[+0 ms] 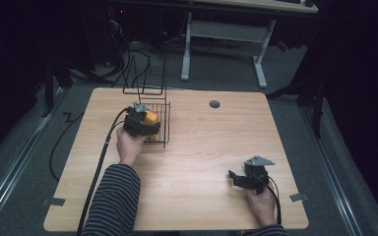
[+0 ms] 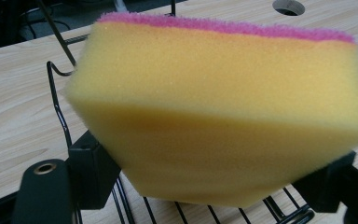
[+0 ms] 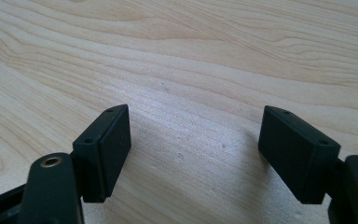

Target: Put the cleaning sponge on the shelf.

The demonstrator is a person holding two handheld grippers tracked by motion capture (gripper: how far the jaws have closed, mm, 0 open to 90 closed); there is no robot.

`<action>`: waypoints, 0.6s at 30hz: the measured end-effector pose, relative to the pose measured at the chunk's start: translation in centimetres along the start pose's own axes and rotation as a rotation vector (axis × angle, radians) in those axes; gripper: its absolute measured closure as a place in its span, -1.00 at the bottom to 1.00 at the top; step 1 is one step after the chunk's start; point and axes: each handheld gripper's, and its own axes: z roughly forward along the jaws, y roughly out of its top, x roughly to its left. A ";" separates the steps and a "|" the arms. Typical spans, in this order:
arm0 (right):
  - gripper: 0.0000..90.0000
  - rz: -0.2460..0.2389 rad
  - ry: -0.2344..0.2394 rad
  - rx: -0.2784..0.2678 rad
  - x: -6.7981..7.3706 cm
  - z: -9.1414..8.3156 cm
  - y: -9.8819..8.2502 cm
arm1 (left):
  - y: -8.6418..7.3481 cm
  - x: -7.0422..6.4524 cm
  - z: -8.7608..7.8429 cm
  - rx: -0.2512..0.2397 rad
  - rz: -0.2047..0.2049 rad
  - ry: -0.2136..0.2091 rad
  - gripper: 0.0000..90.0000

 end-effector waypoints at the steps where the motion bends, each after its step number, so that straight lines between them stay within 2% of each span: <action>1: -0.43 0.000 0.001 0.001 0.0 0.0 0.0 | 0.0 0.0 0.0 0.000 0.000 0.000 -0.52; 6: -0.43 -0.001 0.001 0.000 0.0 0.0 0.0 | 0.0 0.2 0.2 0.005 -0.021 -0.014 -0.65; 18: -0.43 -0.001 0.001 -0.001 0.0 0.0 0.0 | -0.1 0.2 0.3 0.014 -0.014 -0.022 -0.74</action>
